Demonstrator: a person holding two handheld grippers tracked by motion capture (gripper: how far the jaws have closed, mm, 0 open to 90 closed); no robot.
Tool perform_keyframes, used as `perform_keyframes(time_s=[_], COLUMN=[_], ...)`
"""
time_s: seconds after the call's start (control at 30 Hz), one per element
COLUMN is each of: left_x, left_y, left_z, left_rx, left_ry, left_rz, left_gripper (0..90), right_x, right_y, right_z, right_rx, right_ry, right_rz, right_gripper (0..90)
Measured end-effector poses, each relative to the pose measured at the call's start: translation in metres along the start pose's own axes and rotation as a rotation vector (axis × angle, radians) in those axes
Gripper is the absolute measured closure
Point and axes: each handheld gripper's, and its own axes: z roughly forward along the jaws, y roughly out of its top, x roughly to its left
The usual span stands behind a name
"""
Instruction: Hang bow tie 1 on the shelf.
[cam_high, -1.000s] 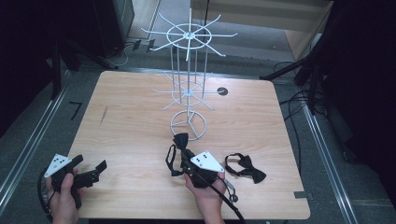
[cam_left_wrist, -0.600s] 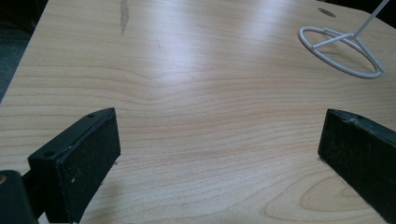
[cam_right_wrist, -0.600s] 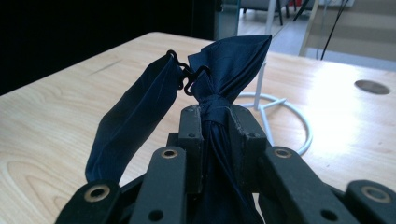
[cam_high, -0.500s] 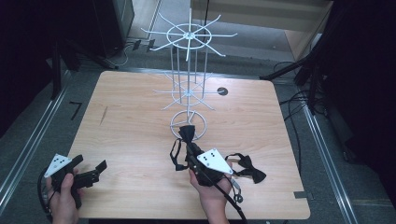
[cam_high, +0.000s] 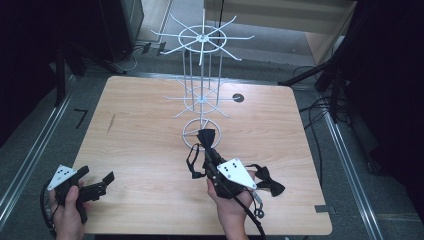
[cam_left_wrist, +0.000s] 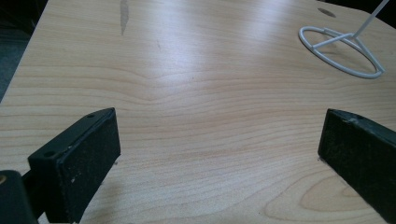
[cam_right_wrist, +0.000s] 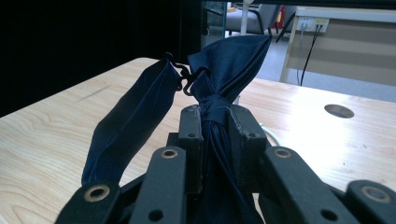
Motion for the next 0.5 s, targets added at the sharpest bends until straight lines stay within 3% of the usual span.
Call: perform_keyframes(time_s=[0.5], left_x=[0.000], left_y=[0.000], left_z=[0.000], left_rx=[-0.001], left_ry=[0.001], left_rz=[0.001], left_gripper=[0.0], right_x=[-0.001], right_y=[0.011], right_z=[-0.007], right_rx=[-0.042], right_ry=[-0.012], right_rz=[0.004], right_gripper=[77.7])
